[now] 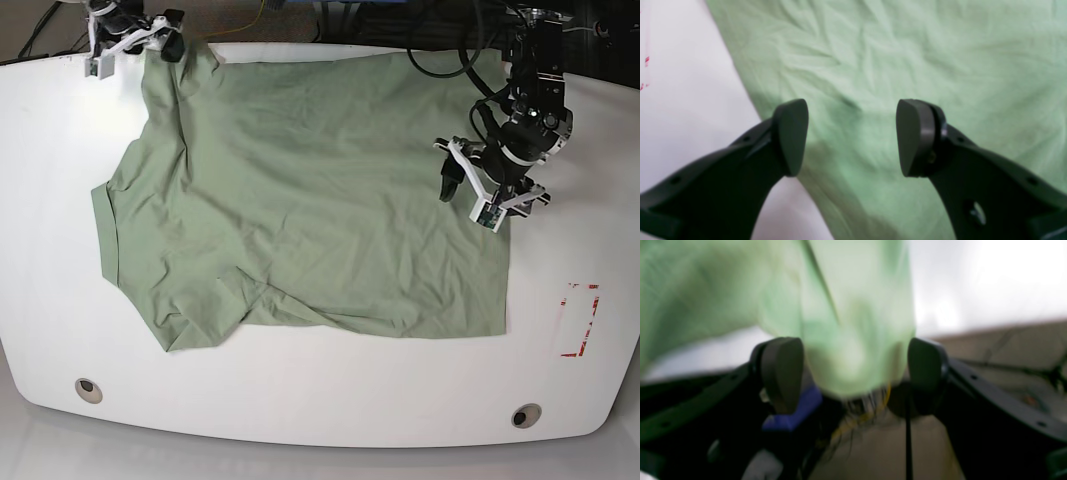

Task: Layout the t-shirt on the table in an organized manner, then fold the t-shirt properly
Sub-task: 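Pull the grasped fabric back and outward with the right gripper, then release the fabric and lower the right gripper along the shirt's side edge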

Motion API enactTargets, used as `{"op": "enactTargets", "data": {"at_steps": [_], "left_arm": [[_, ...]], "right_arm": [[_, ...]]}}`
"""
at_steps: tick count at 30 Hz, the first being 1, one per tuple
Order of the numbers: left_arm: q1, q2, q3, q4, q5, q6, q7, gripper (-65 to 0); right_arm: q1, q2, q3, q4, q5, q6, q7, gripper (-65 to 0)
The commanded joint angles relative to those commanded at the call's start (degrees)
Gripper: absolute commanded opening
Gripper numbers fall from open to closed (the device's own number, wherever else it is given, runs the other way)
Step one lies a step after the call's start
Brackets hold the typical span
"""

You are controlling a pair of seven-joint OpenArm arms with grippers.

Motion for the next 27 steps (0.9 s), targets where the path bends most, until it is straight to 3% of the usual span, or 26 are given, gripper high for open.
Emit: {"op": "enactTargets", "data": {"at_steps": [11,19,27], "left_arm": [[0.1,0.0,0.0,0.0,0.0,0.0,0.0,-26.3],[0.1,0.0,0.0,0.0,0.0,0.0,0.0,-26.3],[0.6,0.0,0.0,0.0,0.0,0.0,0.0,-26.3]], "right_arm": [[15.6,7.1,-0.1,-5.3,-3.5,0.0,-0.2,-18.5],[28.7,10.5,-0.1,-19.7,-11.9,0.44,0.1,-18.6],[34.9,14.9,-2.3,-33.8,-13.3,0.53,4.6,-18.5]]}}
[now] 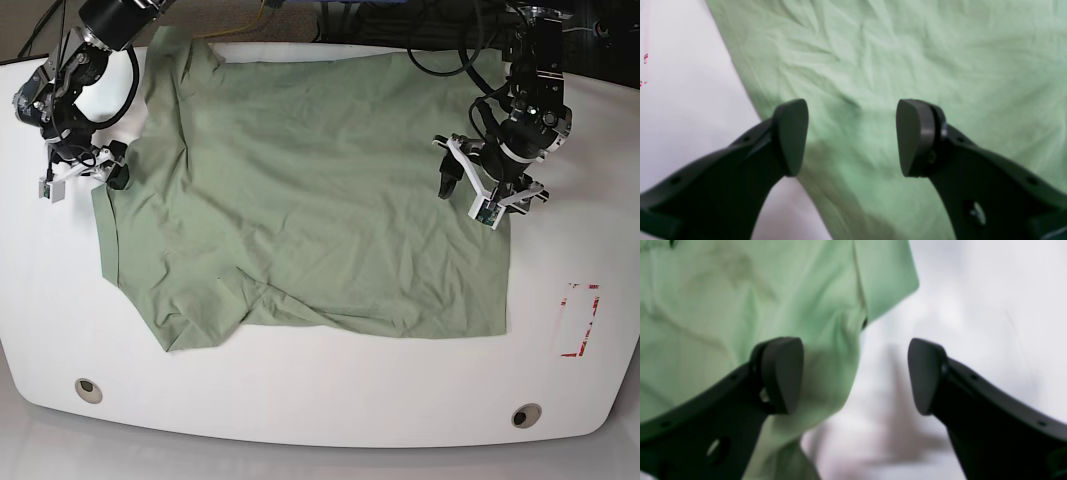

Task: Layout the t-shirt on the table in an organized manner, then fold the t-shirt properly
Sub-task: 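Release the fabric and lower the right gripper along the shirt's side edge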

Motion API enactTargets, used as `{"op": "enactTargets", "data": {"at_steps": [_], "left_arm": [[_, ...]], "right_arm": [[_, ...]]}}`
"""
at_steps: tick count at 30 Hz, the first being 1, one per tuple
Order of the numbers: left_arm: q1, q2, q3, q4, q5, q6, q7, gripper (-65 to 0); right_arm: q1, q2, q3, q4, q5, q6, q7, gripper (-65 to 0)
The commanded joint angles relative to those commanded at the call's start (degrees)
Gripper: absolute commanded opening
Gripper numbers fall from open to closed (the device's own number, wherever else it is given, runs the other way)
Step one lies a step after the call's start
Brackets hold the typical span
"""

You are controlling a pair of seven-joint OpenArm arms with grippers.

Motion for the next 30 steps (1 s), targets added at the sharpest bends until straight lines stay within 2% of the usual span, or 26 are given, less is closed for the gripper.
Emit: {"op": "enactTargets", "data": {"at_steps": [6,11,13,16,20,22,30], "left_arm": [[0.1,0.0,0.0,0.0,0.0,0.0,0.0,-26.3],[0.1,0.0,0.0,0.0,0.0,0.0,0.0,-26.3],[0.1,0.0,0.0,0.0,0.1,0.0,0.0,-26.3],[0.1,0.0,0.0,0.0,0.1,0.0,0.0,-26.3],[0.0,0.0,0.0,0.0,0.1,0.0,0.0,-26.3],[0.0,0.0,0.0,0.0,0.1,0.0,0.0,-26.3],[0.0,0.0,0.0,0.0,0.1,0.0,0.0,-26.3]], "right_arm": [[0.9,2.1,-4.5,-7.9,0.0,0.0,6.3,-18.8],[1.3,2.3,-6.9,-11.2,0.1,0.0,8.2,-19.5],[1.3,2.1,-8.0,-11.2,0.1,0.0,8.4,-22.7],[1.3,1.4,-9.8,-11.1,0.2,0.0,8.4,-33.5],[1.9,0.0,-12.0,-11.0,0.2,-0.09,8.4,-56.8],[2.5,-0.2,-13.6,-11.0,0.0,-0.35,8.4,-63.7],[4.1,1.1,-15.1,-11.3,-0.2,-0.53,8.6,-64.5]]}}
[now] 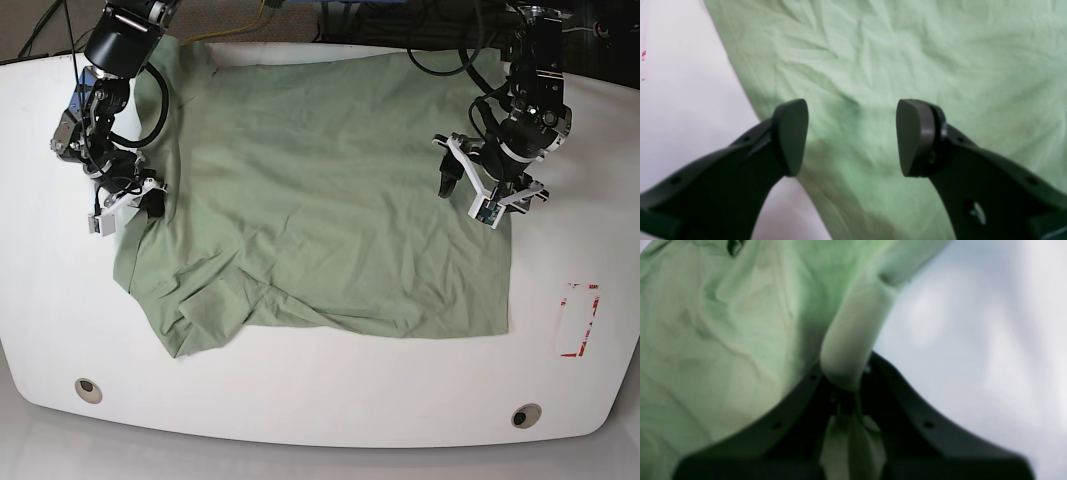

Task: Layout the t-shirt on the table in an organized manner, then fold the t-shirt properly
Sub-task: 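Release the fabric and lower the right gripper along the shirt's side edge, then grasp the shirt's shoulder areas with both grippers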

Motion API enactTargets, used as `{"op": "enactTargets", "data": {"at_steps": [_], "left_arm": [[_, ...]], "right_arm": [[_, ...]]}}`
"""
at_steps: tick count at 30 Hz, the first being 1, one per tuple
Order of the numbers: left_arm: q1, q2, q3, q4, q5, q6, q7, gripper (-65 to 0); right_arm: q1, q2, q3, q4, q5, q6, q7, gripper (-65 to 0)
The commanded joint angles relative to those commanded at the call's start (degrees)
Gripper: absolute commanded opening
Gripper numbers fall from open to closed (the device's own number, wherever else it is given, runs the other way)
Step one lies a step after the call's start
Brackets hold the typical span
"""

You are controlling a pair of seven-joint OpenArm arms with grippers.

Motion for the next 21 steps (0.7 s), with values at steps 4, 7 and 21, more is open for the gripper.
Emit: {"op": "enactTargets", "data": {"at_steps": [4,7,21], "left_arm": [[0.0,0.0,0.0,0.0,0.0,0.0,0.0,-26.3],[0.0,0.0,0.0,0.0,0.0,0.0,0.0,-26.3],[0.2,0.0,0.1,0.0,0.0,-0.1,0.0,-26.3]], "right_arm": [[0.4,2.2,0.0,-0.2,-0.1,0.0,0.0,-64.5],[0.4,4.1,0.0,-0.2,-0.1,-0.09,0.1,-64.5],[0.1,9.1,-0.4,0.0,-2.2,-0.09,1.6,-48.5]]}}
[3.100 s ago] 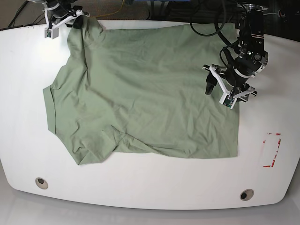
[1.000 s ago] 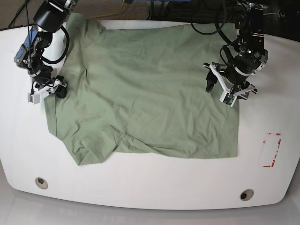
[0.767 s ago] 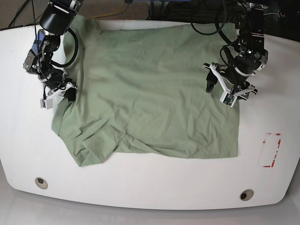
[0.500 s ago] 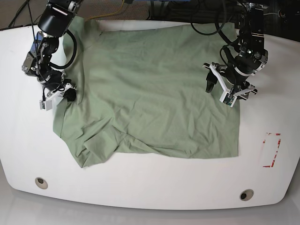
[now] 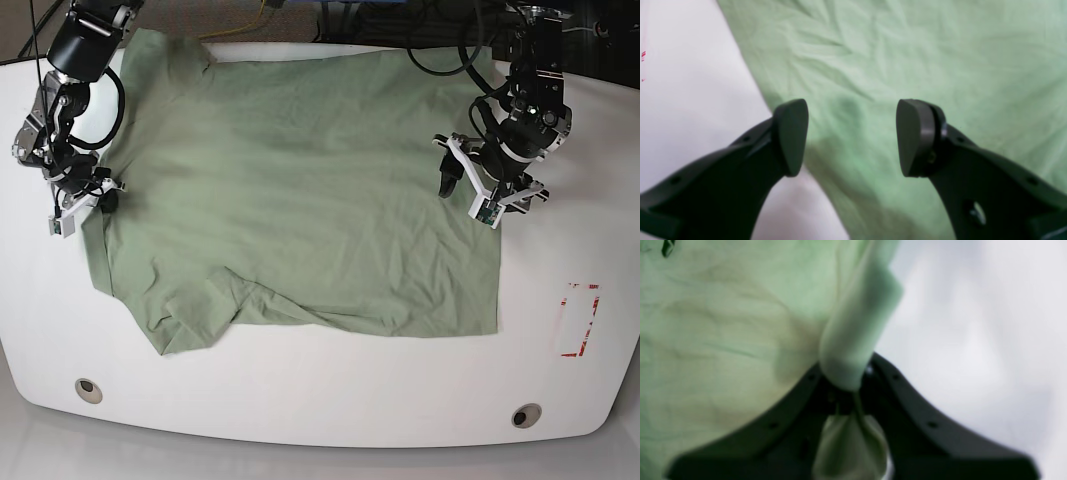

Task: Layout the t-shirt on the table in an organized manner, then fold the t-shirt properly
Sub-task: 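Grasp the shirt's shoulder areas with both grippers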

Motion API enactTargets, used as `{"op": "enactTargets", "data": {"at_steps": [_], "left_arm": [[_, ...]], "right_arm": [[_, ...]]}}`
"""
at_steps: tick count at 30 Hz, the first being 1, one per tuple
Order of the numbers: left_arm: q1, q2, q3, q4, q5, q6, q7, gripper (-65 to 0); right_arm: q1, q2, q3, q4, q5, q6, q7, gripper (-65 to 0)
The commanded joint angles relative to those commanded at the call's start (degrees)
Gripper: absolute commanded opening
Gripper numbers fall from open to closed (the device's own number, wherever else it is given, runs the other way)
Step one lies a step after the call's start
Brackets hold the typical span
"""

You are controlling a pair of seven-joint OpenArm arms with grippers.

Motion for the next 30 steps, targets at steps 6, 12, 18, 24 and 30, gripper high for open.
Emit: {"op": "enactTargets", "data": {"at_steps": [6,12,18,24,30], "left_arm": [[1.1,-0.3,3.2,0.4,-0.1,0.0,0.0,-26.3],[2.8,-0.3,6.3,0.7,-0.2,-1.1,0.0,-26.3],[5.2,-0.3,8.0,1.6,-0.2,-4.4,0.0,-26.3],[6.5,-0.2,9.4,1.6,-0.2,-4.5,-0.2,-28.3],[9.2,-0.5,10.3,1.2,0.2,-4.5,-6.4,-42.9]], "right_arm": [[0.3,-0.4,0.0,1.0,-6.2,0.09,-0.1,-24.3],[-2.4,-2.0,0.0,8.2,-7.2,0.09,-0.4,-17.1],[-7.4,-2.6,0.0,20.5,-7.3,0.09,-1.9,-17.1],[-12.0,-6.8,0.0,32.6,-7.5,0.26,-3.8,-17.3],[-16.4,-10.5,-0.1,40.2,-7.4,0.44,-3.8,-17.4]]}}
